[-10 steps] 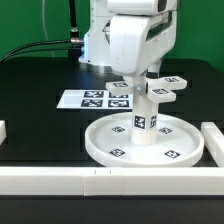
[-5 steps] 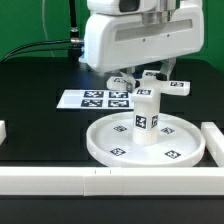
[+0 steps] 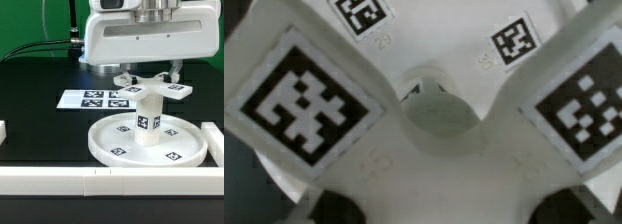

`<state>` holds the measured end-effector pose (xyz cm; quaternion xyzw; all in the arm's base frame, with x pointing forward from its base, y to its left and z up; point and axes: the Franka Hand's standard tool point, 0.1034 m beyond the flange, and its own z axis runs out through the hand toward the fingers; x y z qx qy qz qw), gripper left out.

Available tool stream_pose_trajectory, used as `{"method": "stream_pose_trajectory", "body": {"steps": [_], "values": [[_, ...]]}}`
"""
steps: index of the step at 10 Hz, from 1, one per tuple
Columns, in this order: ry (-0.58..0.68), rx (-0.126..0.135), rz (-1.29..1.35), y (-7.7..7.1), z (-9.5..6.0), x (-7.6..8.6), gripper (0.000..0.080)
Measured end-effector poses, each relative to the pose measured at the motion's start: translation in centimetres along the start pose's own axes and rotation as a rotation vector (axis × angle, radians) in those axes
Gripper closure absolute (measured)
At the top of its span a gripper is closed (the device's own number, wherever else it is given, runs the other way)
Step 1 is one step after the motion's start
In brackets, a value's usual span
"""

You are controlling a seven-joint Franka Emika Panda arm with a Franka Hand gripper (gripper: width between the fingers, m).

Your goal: Assemble round table

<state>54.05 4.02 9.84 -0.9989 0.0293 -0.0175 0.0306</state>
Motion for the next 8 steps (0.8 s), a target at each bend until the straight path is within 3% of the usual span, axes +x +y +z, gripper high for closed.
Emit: {"method": "stream_pose_trajectory", "body": {"steps": [2,3,4,8], "values": [[-0.001,0.011,0.133,0.06,0.00,0.01,0.0354],[-0.006,0.035,0.321,0.28,-0.02,0.05,0.0354],[-0.008,0.043,0.435,0.27,-0.02,0.08,0.0354],[-0.015,0.062,0.880,0.16,0.01,-0.02,0.0354]]}}
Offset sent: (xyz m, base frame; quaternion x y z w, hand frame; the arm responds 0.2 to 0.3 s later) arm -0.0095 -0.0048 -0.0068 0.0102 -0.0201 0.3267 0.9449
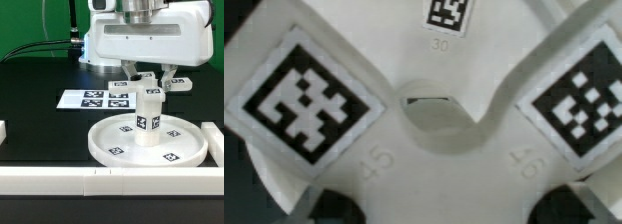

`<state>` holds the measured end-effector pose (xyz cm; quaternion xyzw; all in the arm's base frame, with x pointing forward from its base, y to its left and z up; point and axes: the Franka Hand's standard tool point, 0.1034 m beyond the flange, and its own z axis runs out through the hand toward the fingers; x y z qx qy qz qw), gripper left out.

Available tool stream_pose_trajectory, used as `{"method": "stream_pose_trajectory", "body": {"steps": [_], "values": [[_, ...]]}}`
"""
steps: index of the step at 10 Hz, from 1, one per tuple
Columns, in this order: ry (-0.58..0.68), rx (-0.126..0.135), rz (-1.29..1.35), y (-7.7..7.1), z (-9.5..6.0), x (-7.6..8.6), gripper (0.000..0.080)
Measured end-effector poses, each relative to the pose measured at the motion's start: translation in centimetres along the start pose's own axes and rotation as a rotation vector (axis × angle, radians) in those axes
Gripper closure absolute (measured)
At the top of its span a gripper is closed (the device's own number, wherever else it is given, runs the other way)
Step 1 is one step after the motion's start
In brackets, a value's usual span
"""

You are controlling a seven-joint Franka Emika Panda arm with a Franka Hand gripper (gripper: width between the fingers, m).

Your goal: Assemble round table

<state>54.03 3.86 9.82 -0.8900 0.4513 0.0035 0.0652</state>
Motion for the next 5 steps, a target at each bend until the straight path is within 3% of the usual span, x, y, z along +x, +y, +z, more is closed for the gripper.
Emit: {"method": "stream_pose_trajectory", "body": {"steps": [3,5], "values": [[-0.001,0.002,0.318,-0.05,0.01,-0.02,0.0354],[0.002,0.001,0.380,-0.06,0.01,0.00,0.0354]]}}
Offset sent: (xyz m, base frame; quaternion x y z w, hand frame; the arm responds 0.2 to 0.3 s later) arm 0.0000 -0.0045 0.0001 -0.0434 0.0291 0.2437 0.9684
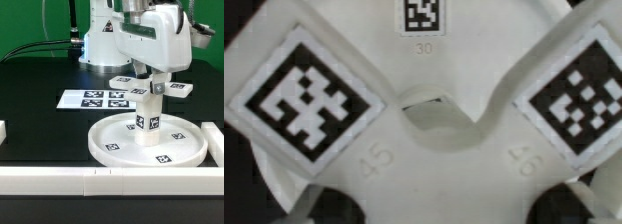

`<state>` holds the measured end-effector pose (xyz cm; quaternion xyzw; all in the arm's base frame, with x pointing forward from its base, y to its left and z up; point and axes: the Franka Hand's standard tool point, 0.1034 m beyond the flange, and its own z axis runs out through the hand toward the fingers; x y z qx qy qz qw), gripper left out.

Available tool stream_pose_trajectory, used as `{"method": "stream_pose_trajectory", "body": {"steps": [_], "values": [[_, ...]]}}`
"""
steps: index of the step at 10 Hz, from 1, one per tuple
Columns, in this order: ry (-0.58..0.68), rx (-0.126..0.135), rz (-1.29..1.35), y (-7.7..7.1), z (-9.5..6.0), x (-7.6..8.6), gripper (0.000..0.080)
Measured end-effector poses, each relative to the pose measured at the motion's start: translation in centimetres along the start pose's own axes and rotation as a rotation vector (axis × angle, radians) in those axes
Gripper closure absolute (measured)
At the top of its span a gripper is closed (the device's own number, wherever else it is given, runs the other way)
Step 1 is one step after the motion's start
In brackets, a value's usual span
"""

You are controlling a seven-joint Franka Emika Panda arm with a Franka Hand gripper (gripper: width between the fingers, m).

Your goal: Assemble round table

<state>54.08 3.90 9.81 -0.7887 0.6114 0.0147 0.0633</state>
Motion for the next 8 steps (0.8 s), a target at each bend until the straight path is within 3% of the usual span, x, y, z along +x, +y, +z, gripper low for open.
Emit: {"method": "stream_pose_trajectory", "body": {"steps": [1,2,3,4,7,8], "values": [[-0.002,0.002,0.044,0.0,0.0,0.0,0.0354],[-0.008,0.003,0.066,0.0,0.0,-0.1,0.0254],[-0.009,0.001,0.034,0.0,0.0,-0.2,0.0254],[-0.024,-0.020,-0.017,0.1,-0.9,-0.3,0.0173],[-0.041,-0.026,-0.091,-0.2,-3.4,-0.8,0.0153],[-0.041,-0.026,-0.111,-0.1,-3.3,-0.8,0.0151]]}}
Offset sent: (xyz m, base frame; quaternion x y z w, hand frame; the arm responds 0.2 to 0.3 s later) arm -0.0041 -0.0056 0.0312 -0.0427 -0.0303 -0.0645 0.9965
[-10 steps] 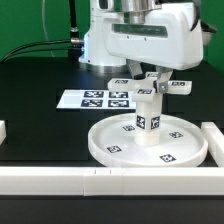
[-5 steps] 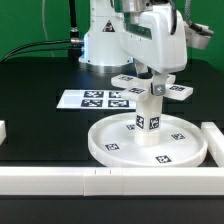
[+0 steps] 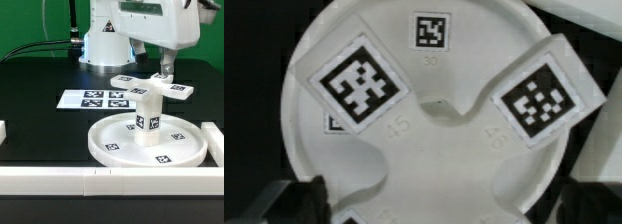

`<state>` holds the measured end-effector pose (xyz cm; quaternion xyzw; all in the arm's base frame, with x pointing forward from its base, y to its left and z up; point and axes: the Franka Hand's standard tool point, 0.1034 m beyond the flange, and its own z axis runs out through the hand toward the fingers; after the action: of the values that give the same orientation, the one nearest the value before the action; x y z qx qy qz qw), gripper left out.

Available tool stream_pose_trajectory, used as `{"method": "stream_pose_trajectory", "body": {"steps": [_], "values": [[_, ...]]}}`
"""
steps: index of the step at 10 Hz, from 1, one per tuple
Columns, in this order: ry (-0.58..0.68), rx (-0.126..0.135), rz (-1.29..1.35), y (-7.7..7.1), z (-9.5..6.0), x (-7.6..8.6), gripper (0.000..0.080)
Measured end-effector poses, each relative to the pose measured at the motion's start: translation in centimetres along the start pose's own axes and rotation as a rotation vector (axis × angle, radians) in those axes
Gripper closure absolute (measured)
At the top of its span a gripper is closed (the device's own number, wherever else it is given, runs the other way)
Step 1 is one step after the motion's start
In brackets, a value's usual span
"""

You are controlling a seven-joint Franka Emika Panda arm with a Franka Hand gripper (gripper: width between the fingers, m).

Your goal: Assemble round table

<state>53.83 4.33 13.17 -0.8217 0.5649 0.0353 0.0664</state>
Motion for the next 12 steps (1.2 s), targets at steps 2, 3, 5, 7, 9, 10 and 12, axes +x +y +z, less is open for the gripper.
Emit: {"method": "stream_pose_trajectory", "body": {"steps": [2,3,5,7,9,10,12], "values": [[0.015,-0.011,-0.096,0.0,0.2,-0.2,0.0151],[0.047,-0.031,-0.288,-0.2,0.4,-0.6,0.0151],[0.055,-0.044,-0.535,-0.6,0.3,-1.2,0.0151],[0.049,-0.052,-0.712,-1.0,0.2,-2.1,0.0151],[0.044,-0.056,-0.887,-1.0,0.3,-2.2,0.0151],[0.042,-0.059,-0.973,-1.0,0.3,-2.1,0.0151],[0.037,-0.064,-1.165,-1.0,0.2,-2.0,0.0151]]}}
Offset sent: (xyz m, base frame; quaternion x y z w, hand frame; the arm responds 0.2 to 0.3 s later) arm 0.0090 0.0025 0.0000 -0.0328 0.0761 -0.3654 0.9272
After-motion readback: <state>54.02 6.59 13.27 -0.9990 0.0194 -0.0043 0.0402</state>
